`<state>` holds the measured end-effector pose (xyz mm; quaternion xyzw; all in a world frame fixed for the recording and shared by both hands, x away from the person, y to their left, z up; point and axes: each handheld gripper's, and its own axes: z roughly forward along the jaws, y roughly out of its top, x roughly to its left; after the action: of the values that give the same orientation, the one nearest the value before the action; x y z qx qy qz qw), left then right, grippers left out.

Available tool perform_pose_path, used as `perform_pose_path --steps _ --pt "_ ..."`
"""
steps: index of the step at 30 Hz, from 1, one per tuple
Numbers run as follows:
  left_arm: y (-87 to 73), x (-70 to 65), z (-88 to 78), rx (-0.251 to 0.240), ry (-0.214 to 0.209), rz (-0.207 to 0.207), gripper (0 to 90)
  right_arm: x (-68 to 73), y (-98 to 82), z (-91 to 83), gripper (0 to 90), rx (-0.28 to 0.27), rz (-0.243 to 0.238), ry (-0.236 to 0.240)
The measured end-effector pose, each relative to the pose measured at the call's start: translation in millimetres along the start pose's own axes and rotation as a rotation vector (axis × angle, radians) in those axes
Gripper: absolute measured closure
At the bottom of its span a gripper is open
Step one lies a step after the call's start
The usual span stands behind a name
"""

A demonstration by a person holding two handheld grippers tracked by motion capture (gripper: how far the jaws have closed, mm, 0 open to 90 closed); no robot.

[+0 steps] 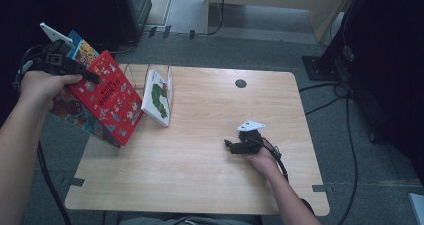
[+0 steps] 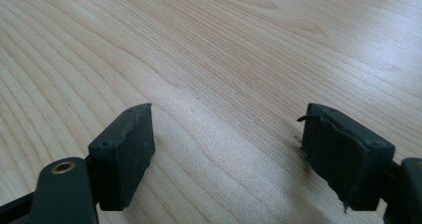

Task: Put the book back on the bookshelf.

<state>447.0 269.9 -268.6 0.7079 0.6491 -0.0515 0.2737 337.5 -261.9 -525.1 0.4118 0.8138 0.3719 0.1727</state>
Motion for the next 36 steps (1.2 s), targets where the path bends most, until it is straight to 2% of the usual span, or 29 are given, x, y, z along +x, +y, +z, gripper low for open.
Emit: perform_pose_path --steps 5,9,16,22,24,26,31,36 --pt "8.6 2.1 8.0 -0.031 0.01 -0.02 78.4 0.5 -0.1 -0.1 20.3 0.002 0.005 -0.001" --pt "14.8 0.5 14.2 -0.047 0.022 -0.009 78.4 0.6 -0.2 -0.1 20.4 0.0 0.005 -0.004" --pt "19.4 3.4 30.6 -0.063 0.015 -0.011 78.6 2.0 -1.3 -1.3 20.5 -0.001 0.015 -0.02" --pt "20.7 5.1 38.3 -0.052 0.001 -0.017 78.4 3.3 -2.0 -2.2 20.7 0.0 0.023 -0.024" --pt "20.4 4.4 38.5 -0.042 0.015 -0.015 78.1 3.4 -2.7 -3.0 20.7 0.002 0.022 -0.024" --pt "19.2 2.9 38.5 -0.008 0.046 0.026 78.5 3.4 -3.5 -3.7 20.7 -0.001 0.017 -0.019" --pt "16.7 5.0 38.1 0.019 0.043 0.053 77.9 3.6 -4.1 -4.7 20.7 0.001 0.018 -0.018" --pt "19.1 6.2 43.3 0.04 0.012 0.061 75.9 3.3 -3.9 -4.2 20.7 0.0 0.015 -0.016"
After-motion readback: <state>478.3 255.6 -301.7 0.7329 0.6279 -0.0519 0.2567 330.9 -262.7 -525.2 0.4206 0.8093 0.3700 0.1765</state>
